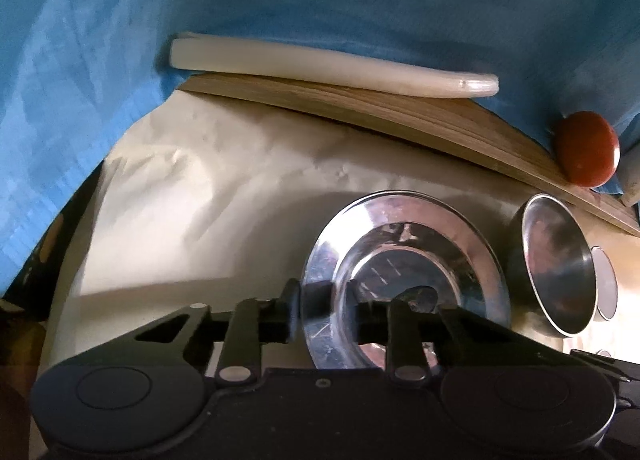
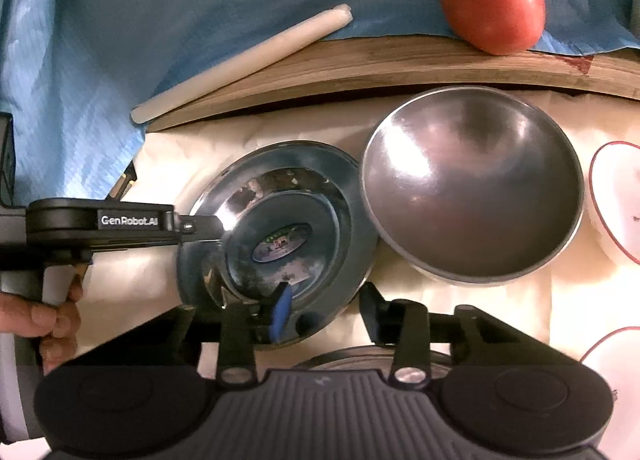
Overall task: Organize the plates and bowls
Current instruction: 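Carry the logo plate onto the stack with the left gripper while the right holds the stack, then open the right gripper and move both grippers toward the steel bowl, then grasp the steel bowl rim with the left gripper while the right gripper also grips it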
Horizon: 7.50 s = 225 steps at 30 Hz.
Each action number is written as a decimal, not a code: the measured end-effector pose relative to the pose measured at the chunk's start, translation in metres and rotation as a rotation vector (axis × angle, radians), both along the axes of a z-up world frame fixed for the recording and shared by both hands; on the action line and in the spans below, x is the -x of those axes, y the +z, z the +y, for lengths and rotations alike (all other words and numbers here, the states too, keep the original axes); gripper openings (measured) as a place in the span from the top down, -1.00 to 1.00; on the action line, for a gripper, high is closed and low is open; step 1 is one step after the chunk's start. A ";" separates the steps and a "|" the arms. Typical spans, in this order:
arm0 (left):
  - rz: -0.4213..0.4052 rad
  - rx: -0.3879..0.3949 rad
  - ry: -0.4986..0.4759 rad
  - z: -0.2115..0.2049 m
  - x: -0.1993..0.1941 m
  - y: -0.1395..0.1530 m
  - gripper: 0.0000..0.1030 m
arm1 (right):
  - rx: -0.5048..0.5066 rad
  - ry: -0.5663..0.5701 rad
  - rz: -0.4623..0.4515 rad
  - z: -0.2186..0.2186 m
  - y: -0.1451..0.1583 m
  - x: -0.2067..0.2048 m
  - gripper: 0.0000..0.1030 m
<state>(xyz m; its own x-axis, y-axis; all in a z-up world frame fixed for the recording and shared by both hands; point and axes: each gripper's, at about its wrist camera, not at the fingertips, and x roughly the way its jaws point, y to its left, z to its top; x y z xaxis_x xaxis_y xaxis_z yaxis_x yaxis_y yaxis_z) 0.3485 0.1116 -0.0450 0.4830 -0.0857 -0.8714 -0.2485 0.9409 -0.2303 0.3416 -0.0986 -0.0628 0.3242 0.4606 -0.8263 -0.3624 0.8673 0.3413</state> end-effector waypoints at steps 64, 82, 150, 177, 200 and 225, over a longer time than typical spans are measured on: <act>-0.066 -0.046 -0.201 -0.115 0.117 0.042 0.49 | 0.046 0.147 -0.198 -0.113 0.064 0.101 0.37; 0.016 -0.069 -0.296 -0.124 0.123 0.031 0.40 | 0.065 0.171 -0.124 -0.115 0.056 0.111 0.37; -0.134 0.022 -0.323 -0.124 0.089 0.046 -0.96 | 0.024 -0.291 -0.193 -0.185 0.073 0.130 -1.00; -0.125 0.059 -0.588 -0.175 0.061 0.031 -0.98 | 0.107 -0.444 -0.123 -0.210 0.061 0.149 -1.00; -0.044 0.046 0.043 -0.145 -0.018 0.030 -0.98 | -0.050 0.091 -0.275 -0.166 0.060 -0.026 -0.90; -0.016 0.146 -0.012 -0.134 -0.036 -0.007 0.41 | 0.123 0.183 -0.160 -0.084 0.023 -0.079 0.52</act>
